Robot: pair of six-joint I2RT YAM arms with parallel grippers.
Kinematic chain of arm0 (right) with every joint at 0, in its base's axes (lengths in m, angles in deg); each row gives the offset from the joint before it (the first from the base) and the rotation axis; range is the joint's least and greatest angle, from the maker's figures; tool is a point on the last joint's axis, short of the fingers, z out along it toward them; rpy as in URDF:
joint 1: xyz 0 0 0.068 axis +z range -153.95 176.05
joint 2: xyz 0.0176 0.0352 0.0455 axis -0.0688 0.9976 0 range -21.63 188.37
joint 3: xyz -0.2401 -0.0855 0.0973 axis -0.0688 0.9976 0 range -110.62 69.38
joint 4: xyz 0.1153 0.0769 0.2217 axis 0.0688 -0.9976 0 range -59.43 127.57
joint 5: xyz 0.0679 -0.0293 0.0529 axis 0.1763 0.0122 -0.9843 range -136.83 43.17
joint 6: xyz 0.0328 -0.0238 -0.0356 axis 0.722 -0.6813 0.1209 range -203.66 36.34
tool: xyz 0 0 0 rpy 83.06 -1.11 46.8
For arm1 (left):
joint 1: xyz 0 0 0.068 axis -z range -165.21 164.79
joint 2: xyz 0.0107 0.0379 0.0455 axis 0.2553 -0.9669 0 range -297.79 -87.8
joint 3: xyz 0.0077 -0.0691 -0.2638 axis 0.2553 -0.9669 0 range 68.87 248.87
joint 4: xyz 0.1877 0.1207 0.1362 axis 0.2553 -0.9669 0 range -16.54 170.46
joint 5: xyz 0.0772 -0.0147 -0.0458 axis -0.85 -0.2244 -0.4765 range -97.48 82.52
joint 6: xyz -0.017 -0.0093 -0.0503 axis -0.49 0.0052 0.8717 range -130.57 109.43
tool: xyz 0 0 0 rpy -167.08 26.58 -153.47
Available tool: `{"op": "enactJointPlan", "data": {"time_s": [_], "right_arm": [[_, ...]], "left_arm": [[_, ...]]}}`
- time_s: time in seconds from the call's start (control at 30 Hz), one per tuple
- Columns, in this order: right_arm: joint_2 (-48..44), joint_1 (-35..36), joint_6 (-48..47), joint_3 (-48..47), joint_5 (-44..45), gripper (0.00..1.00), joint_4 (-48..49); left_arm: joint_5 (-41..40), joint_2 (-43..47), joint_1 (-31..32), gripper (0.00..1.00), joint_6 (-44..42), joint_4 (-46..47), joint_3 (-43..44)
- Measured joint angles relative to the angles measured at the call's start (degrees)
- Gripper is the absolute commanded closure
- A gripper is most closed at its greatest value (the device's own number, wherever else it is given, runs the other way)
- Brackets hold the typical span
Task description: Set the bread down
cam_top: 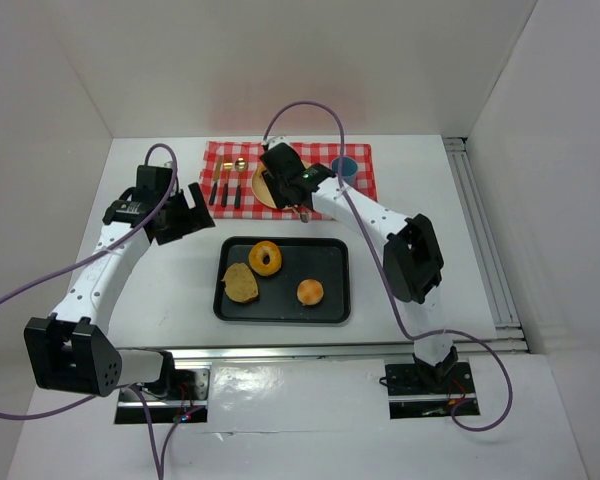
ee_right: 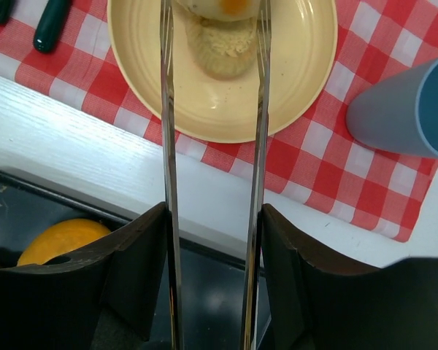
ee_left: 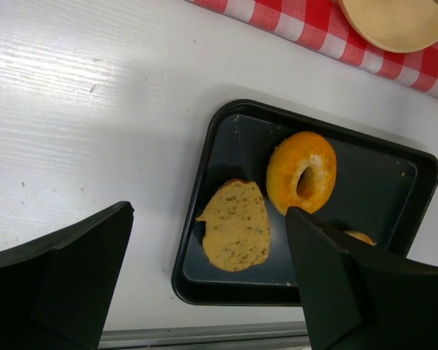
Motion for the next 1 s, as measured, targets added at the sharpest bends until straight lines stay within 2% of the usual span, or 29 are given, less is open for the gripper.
{"op": "enactJointPlan", "data": {"time_s": [0.37, 0.57, 0.8, 1.0], "right_arm": [[-9.5, 2.6, 0.9, 0.5, 4.3, 0.42, -2.5], [-22.5, 0.9, 3.5, 10.4, 5.9, 0.40, -3.7], [-32.9, -4.7, 6.5, 21.4, -2.3, 0.40, -4.3], [-38.5, 3.0, 10.1, 31.0, -13.0, 0.40, -7.3]], "left_arm": [[0.9, 0.0, 0.0, 0.01, -0.7, 0.2, 1.0], [1.0, -0.1, 0.0, 0.01, -1.1, 0.3, 1.7], [1.3, -0.3, 0.0, 0.01, -1.1, 0.3, 1.7], [1.2, -0.3, 0.0, 0.01, -1.3, 0.3, 1.7]]}}
